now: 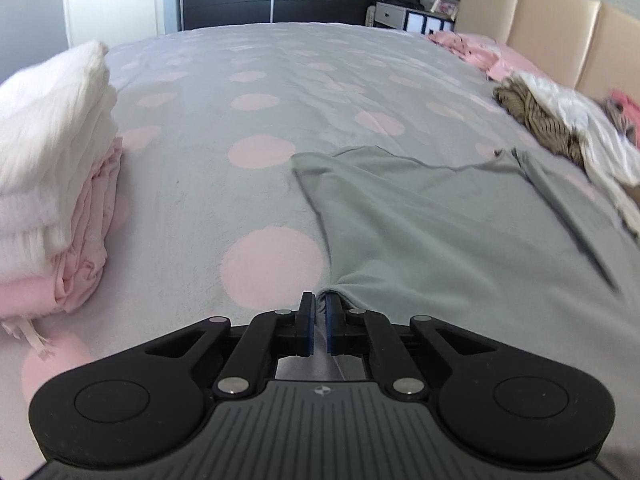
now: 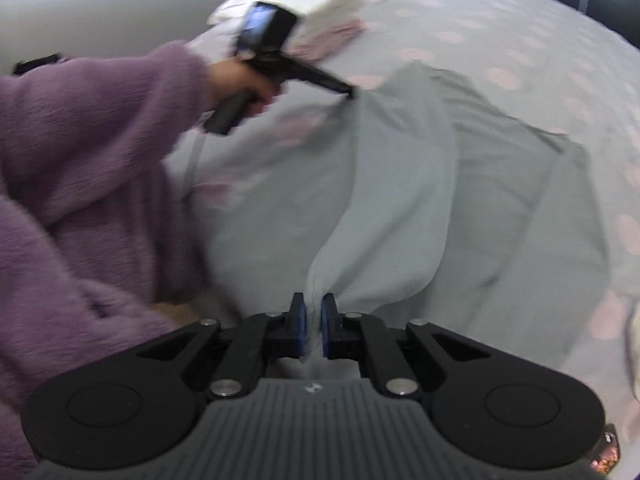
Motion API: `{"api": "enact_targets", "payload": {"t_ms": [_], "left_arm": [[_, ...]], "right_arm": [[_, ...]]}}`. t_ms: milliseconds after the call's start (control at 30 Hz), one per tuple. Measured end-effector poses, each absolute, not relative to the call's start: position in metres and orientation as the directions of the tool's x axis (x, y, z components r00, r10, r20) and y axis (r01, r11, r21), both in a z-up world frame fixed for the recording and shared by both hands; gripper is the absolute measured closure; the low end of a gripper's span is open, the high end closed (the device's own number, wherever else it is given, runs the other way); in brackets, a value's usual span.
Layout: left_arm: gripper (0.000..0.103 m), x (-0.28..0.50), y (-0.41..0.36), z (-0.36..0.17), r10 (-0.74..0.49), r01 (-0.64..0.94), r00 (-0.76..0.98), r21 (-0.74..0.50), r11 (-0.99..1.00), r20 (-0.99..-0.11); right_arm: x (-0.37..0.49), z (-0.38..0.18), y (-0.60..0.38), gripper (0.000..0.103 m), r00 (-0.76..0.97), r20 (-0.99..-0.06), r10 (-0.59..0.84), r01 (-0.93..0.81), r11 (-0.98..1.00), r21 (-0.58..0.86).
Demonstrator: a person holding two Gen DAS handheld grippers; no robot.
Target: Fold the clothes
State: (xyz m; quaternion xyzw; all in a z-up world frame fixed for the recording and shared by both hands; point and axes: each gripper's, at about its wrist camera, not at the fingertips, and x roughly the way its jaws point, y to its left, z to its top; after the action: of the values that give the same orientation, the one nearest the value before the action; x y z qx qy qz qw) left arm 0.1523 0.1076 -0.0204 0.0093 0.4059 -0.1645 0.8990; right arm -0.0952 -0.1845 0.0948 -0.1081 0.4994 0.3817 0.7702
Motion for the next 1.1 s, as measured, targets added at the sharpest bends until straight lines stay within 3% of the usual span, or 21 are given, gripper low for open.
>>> {"api": "enact_targets", "payload": {"t_ms": [233,400,667,767,833,1100], "left_arm": [[0.100,0.162,0.142,-0.028,-0.398,0.215,0.598,-0.339,0.916,-0.696],[0.100,0.167,0.156,-0.034,-0.443,0.164,0.591,-0.438,0.884,-0.674],[0.100,0.163,0.156,-0.037,-0.463,0.193,0.570,-0.437,0.879,-0.679],[0.098,0.161,0.156,-0.038,-0.470,0.204,0.562,-0.436,0.876,-0.681],[0.098,0.157,0.158,-0.035,-0.456,0.207,0.565,-0.417,0.885,-0.687],[0.094,0.113,0.181,-0.011,-0.430,0.203,0.585,-0.389,0.899,-0.688]], "right_arm": [[-0.107,0.083,-0.126,0.095,0.023,-0.805,0.593,-0.724,0.565,0.396],[-0.115,0.068,-0.071,0.095,-0.055,-0.790,0.610,-0.729,0.516,0.449],[-0.122,0.021,-0.015,0.093,-0.120,-0.841,0.528,-0.710,0.546,0.444],[-0.119,0.012,-0.013,0.080,-0.126,-0.835,0.536,-0.676,0.570,0.467],[-0.119,0.013,-0.015,0.065,-0.113,-0.829,0.548,-0.668,0.575,0.471],[-0.096,0.018,-0.066,0.066,0.035,-0.826,0.563,-0.574,0.688,0.444]]}}
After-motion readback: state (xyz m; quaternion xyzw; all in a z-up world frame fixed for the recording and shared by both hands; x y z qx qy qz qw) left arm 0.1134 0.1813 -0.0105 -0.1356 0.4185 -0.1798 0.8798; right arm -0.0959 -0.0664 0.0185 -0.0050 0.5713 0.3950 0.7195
